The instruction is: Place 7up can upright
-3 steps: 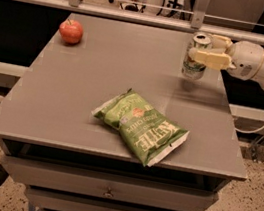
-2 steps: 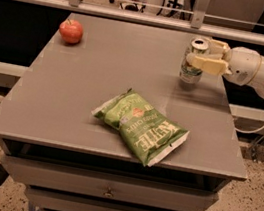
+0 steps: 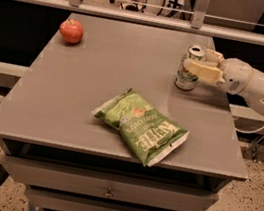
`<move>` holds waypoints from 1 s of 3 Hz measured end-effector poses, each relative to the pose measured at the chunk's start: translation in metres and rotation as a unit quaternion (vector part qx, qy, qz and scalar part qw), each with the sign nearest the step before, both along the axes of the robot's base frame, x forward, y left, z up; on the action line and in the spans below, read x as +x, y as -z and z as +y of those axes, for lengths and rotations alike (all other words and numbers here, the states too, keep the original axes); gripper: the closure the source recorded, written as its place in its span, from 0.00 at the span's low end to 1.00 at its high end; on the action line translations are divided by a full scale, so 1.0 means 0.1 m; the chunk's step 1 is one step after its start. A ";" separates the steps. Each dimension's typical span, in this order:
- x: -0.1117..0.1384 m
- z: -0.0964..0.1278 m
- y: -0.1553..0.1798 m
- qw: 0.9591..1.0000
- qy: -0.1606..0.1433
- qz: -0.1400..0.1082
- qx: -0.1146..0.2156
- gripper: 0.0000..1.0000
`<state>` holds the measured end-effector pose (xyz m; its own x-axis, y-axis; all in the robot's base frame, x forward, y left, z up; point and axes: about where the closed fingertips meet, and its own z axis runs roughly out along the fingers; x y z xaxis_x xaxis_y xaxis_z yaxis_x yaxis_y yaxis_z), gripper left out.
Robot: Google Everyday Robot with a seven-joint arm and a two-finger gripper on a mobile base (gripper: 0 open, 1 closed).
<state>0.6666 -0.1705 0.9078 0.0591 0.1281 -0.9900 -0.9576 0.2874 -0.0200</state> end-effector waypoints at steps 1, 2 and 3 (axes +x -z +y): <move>0.01 -0.03 0.10 1.000 0.005 0.020 0.016 0.16; -0.02 -0.12 0.15 0.999 0.007 0.036 -0.006 0.00; -0.17 -0.39 0.16 0.995 0.015 0.046 -0.090 0.00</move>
Offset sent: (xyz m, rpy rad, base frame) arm -0.0103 -0.0364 -0.0283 -0.0953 0.1342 -0.0361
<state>0.6491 -0.2099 0.8918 -0.0311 -0.0518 -0.9982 -0.9487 0.3158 0.0132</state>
